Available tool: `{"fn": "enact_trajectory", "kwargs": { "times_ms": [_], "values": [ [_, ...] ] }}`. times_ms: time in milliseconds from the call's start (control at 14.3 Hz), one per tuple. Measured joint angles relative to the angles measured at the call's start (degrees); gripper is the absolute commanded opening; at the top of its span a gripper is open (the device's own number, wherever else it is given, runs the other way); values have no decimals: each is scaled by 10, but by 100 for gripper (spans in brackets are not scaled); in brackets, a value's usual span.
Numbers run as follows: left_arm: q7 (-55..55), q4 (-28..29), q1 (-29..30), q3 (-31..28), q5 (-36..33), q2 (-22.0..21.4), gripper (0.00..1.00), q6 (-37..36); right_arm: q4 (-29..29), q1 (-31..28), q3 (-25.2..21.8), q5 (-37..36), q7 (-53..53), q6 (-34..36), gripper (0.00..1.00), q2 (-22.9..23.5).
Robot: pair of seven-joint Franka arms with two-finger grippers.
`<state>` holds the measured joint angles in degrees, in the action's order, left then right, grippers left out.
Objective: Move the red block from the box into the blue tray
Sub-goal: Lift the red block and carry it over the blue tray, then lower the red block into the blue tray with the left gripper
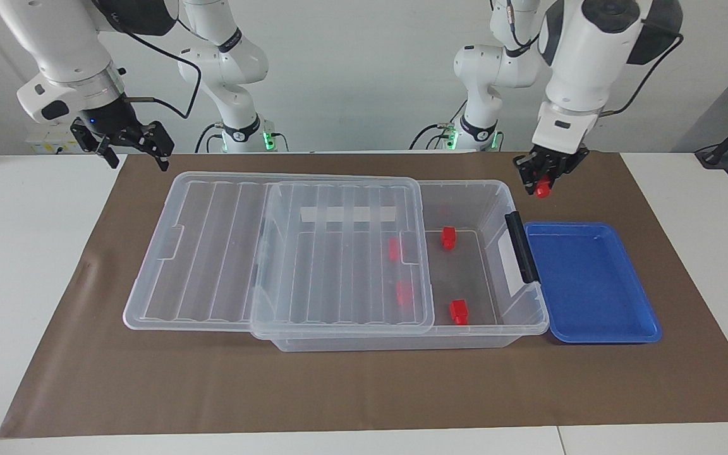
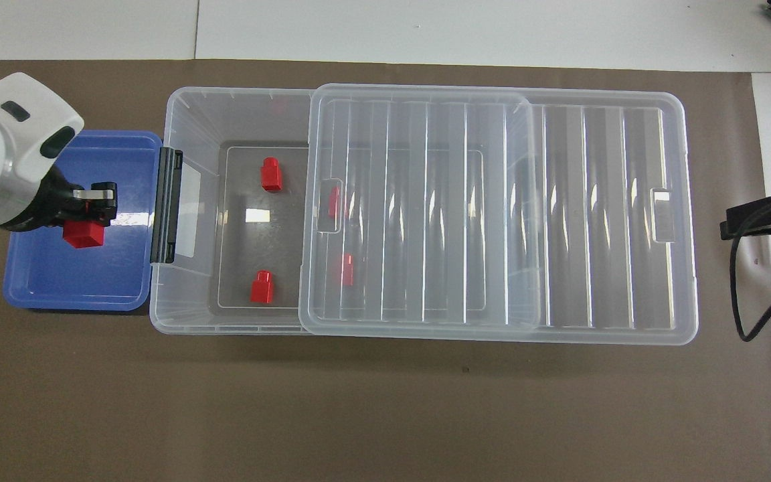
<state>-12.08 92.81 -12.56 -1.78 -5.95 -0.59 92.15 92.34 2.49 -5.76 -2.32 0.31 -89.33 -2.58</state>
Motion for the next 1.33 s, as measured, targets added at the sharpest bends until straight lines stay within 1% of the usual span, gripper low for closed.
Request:
{"fn": "enact_trajectory", "kwargs": {
  "times_ms": [70,140,279,419,559,768,978,1327],
  "values": [
    [52,1,22,-2,2,-2,0,0,1,-11,0,0,-16,-13,28,1],
    [92,3,44,-3,7,-2,0,4,4,-25,-1,0,-33,-30,0,3],
    [139,18,77,-4,20,-2,0,36,20,-48,-1,0,-58,-72,0,8],
    [178,58,99,-5,22,-4,0,94,47,-55,-1,1,-65,-125,0,21],
    [213,107,122,-5,23,-5,0,161,66,-58,-1,2,-87,-170,0,47],
    [236,165,147,-5,23,3,0,244,82,-70,-1,37,-137,-230,0,93],
    [240,202,163,-5,31,27,0,318,89,-79,-1,69,-180,-253,0,119],
    [240,292,172,-5,34,59,0,468,99,-74,0,86,-187,-269,0,122]
  ]
}}
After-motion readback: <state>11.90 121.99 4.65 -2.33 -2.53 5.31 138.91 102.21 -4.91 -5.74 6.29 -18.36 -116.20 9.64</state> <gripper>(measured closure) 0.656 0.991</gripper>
